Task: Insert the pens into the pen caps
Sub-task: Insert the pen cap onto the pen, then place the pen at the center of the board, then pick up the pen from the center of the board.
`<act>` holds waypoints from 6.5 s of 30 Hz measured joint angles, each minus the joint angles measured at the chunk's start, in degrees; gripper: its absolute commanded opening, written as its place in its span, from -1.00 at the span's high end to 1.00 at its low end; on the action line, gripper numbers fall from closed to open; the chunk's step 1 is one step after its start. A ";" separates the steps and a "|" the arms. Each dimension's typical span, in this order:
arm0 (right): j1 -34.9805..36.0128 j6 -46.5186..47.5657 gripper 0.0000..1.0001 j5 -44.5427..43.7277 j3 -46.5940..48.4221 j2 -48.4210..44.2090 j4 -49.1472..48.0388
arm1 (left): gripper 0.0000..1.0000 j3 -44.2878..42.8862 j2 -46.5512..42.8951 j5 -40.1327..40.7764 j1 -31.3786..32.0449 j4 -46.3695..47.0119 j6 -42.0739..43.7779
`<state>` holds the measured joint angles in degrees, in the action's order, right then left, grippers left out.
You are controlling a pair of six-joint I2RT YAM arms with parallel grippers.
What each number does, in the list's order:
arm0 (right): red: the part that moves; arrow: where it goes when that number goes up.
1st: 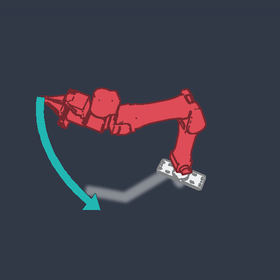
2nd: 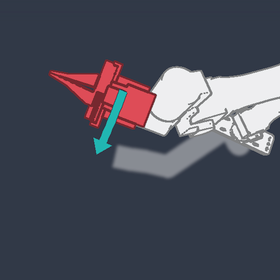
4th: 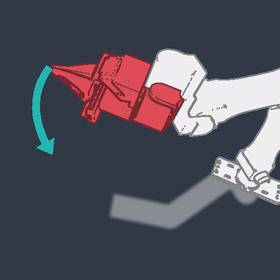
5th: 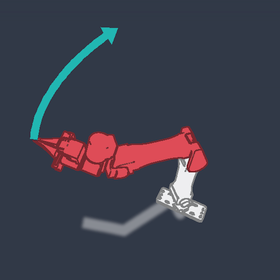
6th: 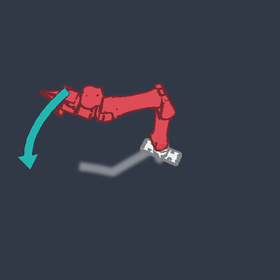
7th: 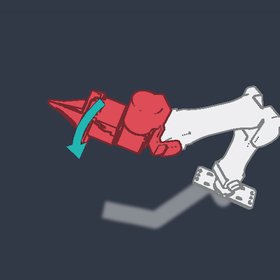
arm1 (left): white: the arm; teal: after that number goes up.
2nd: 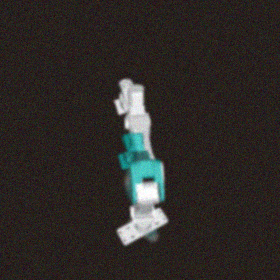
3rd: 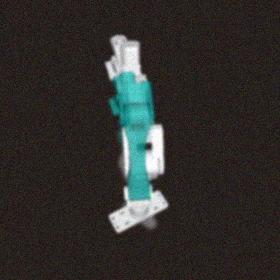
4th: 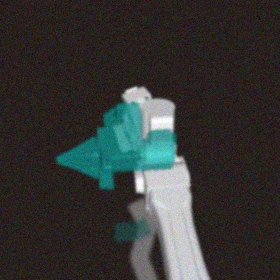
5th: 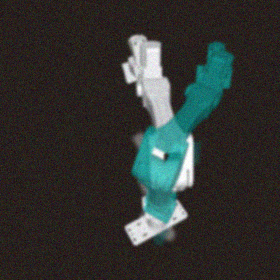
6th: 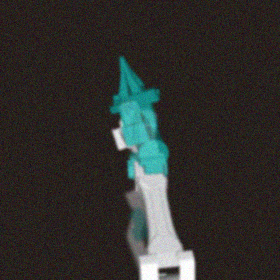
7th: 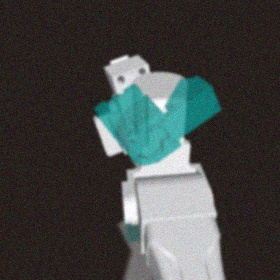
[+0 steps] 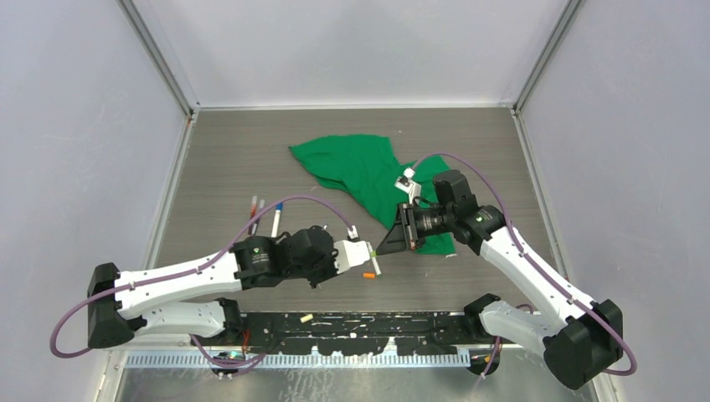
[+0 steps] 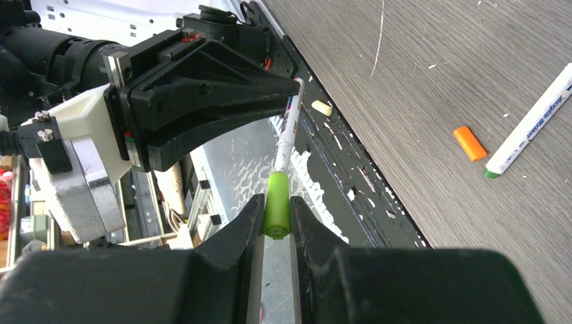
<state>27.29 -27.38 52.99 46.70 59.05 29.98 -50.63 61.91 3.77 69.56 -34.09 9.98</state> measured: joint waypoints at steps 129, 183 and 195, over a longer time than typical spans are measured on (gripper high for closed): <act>-1.64 1.49 -0.41 -23.58 1.27 -6.67 0.48 | 0.84 8.61 9.11 0.46 -35.06 3.32 -33.00; 22.71 -3.23 -0.04 -38.95 -15.56 -1.62 -12.00 | -0.19 3.50 15.91 -10.97 -42.80 2.56 -31.43; 23.76 -6.84 0.00 -43.50 -19.15 -0.96 -17.99 | -0.02 -2.10 29.99 -0.26 -29.03 2.32 -31.58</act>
<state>51.05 -34.22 9.50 27.55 58.08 11.99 -52.73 91.90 3.51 40.53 -31.77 -21.61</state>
